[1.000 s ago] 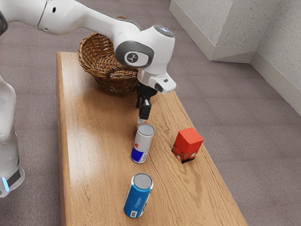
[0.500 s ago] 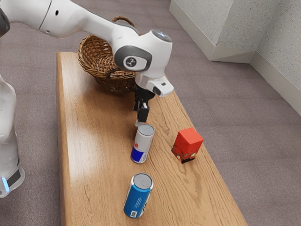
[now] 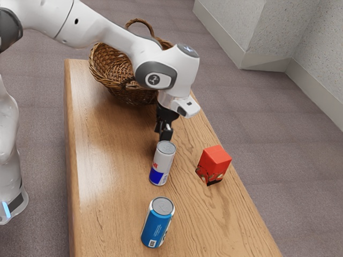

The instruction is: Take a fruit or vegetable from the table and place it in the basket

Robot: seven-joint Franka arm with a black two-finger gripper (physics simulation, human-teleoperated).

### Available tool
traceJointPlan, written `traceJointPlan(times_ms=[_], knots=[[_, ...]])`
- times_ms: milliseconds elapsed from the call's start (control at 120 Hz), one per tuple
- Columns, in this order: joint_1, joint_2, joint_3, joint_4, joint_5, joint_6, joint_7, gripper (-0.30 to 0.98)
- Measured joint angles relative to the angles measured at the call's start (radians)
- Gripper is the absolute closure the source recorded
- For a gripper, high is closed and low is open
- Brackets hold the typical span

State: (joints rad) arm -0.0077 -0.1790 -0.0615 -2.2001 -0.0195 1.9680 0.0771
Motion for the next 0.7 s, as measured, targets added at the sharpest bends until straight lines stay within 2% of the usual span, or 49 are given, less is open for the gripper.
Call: traceJointPlan(times_ms=[700], knots=[[0.007,0.082,0.002,0.011,0.003,0.042,0.002,0.0]])
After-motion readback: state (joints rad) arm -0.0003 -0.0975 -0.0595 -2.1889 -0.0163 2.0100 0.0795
